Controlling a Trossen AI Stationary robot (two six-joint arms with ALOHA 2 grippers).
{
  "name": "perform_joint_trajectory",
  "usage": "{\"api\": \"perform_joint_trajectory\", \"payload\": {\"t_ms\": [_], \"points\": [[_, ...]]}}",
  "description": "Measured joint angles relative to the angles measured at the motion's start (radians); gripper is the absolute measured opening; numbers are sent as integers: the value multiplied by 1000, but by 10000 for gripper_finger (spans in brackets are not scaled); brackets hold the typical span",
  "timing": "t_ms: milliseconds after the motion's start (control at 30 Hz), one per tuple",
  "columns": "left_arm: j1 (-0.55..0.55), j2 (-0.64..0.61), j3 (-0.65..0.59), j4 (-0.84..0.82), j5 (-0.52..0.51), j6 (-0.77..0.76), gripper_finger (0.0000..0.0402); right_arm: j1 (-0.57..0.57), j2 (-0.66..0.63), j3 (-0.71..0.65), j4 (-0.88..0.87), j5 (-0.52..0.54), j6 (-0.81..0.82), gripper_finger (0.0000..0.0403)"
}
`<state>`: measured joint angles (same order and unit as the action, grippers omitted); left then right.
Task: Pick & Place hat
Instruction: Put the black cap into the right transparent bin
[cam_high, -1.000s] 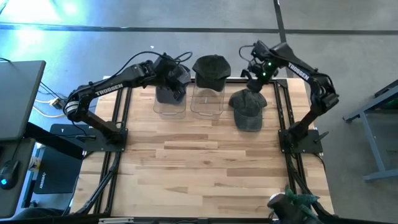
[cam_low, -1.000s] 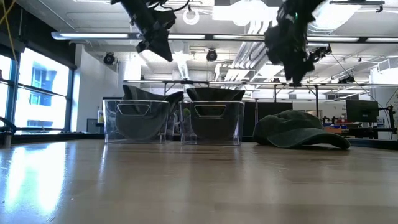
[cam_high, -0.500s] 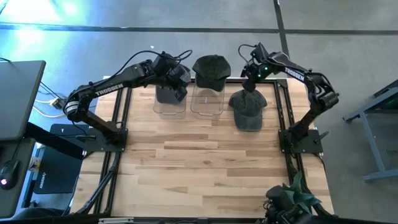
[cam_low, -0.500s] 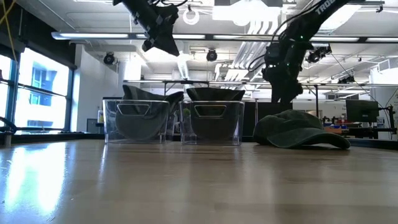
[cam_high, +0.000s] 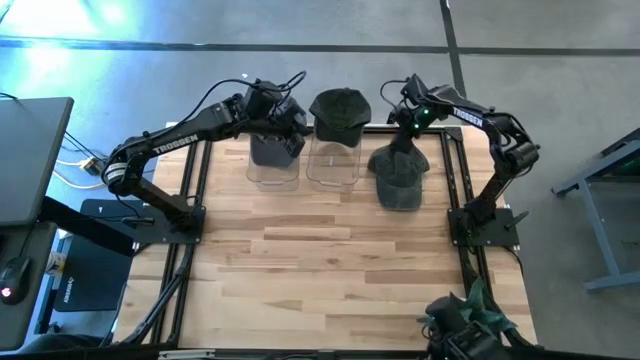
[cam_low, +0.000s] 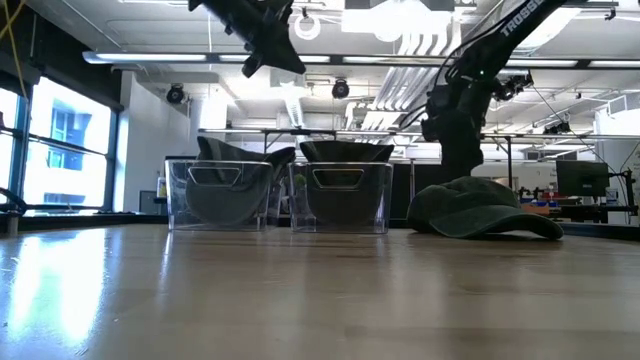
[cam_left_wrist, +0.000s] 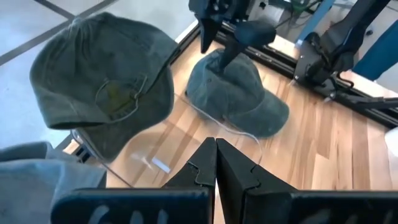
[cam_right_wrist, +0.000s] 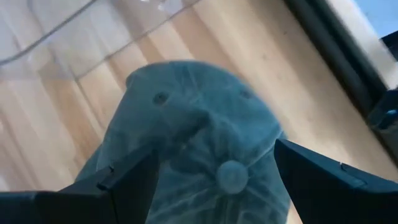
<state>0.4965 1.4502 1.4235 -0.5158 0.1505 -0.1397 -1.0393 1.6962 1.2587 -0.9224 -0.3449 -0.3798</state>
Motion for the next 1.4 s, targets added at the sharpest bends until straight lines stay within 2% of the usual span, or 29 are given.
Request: {"api": "perform_joint_trajectory", "payload": {"t_ms": [400, 567, 667, 800, 1000, 1133, 1400], "points": [[-9, 0, 0, -2, 18, -58, 1, 21, 5, 0, -235, -73, -136, 306], [-20, 0, 0, -8, 37, -59, 1, 85, 5, 0, -387, -163, -153, 306], [-26, 0, 0, -10, 35, -50, 1, 154, 5, 0, -430, -174, -153, 306], [-26, 0, 0, -11, 46, -48, 1, 212, 5, 0, -378, -117, -126, 306], [-26, 0, 0, -19, 49, -41, 1, 222, -18, 0, -377, -69, -62, 307], [-26, 0, 0, -29, 49, -34, 0, 252, -50, 0, -396, 26, -62, 307], [-26, 0, 0, -57, 64, 14, 1, 283, -51, -123, -300, 1, -70, 307]]}}
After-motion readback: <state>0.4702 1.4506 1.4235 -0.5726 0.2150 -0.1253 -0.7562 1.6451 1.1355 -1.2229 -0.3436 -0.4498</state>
